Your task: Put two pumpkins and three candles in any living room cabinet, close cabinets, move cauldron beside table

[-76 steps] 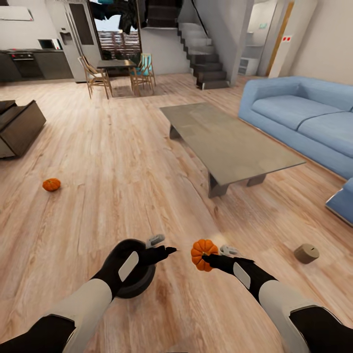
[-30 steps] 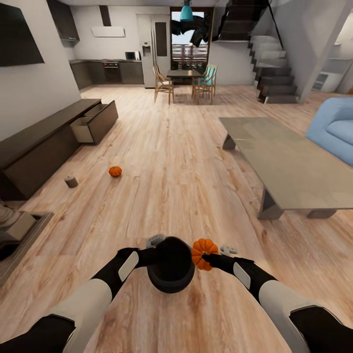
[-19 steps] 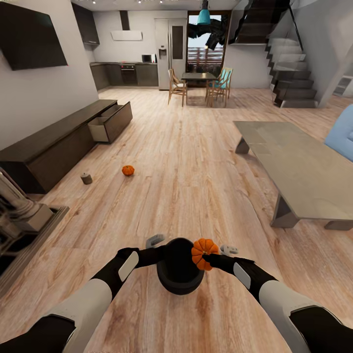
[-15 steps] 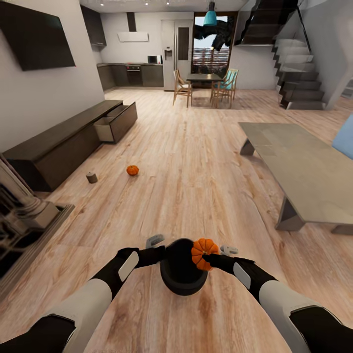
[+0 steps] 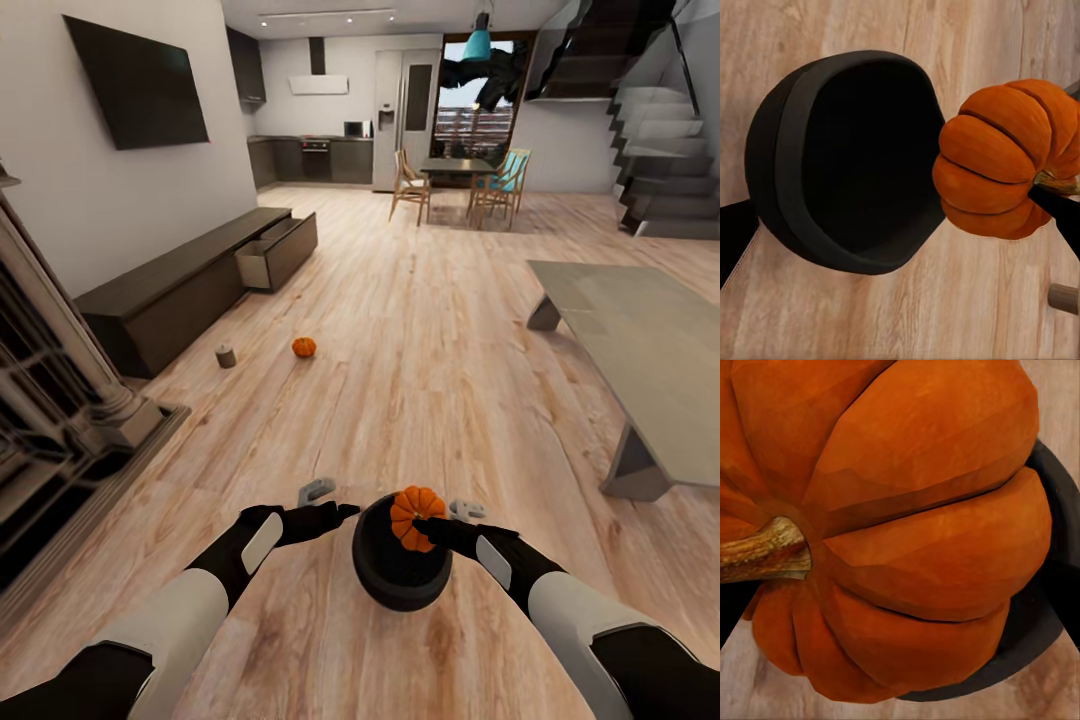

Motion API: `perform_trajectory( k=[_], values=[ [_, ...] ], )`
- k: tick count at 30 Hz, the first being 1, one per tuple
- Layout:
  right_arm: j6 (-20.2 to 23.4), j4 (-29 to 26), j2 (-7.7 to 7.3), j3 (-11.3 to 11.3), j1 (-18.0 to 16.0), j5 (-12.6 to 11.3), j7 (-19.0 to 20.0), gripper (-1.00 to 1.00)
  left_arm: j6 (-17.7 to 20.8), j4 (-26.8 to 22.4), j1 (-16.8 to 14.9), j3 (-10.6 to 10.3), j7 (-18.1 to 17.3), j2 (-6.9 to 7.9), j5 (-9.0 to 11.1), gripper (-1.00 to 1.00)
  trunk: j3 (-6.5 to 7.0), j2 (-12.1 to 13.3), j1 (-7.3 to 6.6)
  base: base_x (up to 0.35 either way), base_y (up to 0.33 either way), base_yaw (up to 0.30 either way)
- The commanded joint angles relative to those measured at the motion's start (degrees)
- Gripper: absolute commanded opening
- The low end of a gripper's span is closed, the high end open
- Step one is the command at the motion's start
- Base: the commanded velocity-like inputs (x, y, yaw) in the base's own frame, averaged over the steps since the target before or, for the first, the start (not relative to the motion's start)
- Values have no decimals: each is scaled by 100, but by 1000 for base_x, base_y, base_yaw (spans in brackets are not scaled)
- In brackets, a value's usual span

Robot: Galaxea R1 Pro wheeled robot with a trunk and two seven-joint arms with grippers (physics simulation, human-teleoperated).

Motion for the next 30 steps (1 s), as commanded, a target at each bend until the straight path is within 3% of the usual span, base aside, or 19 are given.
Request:
perform_trajectory(
  k=[1,30],
  values=[
    [29,-14,-6,37,-1,-73,4,-100,18,-1,-4,-15,-1,1,20,100,2,-2,-1,0,0,233],
    [29,-14,-6,37,-1,-75,4,-100,18,-1,-4,-15,3,1,20,100,172,-2,-1,0,0,232]
  ],
)
